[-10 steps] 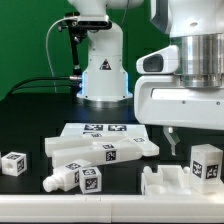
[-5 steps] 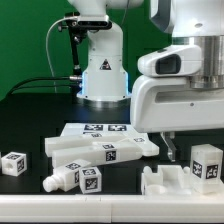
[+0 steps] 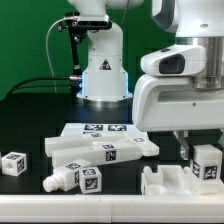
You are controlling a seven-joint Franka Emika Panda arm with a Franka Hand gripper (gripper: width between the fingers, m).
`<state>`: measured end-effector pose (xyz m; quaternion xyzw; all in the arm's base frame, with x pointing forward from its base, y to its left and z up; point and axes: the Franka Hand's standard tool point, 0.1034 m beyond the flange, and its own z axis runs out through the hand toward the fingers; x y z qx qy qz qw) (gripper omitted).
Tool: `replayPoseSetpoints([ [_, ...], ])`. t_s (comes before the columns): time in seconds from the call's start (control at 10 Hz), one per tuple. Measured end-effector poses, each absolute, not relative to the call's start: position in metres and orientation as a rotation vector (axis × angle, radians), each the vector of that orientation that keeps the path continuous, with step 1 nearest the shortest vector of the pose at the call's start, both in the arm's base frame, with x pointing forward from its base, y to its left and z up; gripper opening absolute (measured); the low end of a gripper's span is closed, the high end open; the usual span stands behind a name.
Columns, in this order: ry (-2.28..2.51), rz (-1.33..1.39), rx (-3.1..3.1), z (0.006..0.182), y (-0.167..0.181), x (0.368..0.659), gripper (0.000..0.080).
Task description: Assemble chair
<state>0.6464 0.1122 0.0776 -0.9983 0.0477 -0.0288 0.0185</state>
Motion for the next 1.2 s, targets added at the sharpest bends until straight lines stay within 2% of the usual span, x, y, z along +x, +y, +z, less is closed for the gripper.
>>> replayPoseSetpoints([
  [0.3, 0.789, -0.095, -2.984, 0.0782, 0.1169, 0.6476, 0.0284],
  [0.5, 1.378, -0.061, -2.721, 0.0772, 0.1189, 0.6490, 0.0284],
  [0.8, 1.722, -0.026, -2.504, 0.0775, 0.1200, 0.6511, 0.0284],
  [0.9, 1.730, -0.022, -2.495, 0.0774, 0.1202, 0.6510, 0.0329],
  [1.0, 1.696, -0.024, -2.518, 0.0774, 0.1203, 0.6510, 0.0495],
  [1.1, 1.631, -0.029, -2.563, 0.0774, 0.1199, 0.6509, 0.0495],
  [1.2, 1.402, -0.041, -2.697, 0.0774, 0.1183, 0.6510, 0.0615],
])
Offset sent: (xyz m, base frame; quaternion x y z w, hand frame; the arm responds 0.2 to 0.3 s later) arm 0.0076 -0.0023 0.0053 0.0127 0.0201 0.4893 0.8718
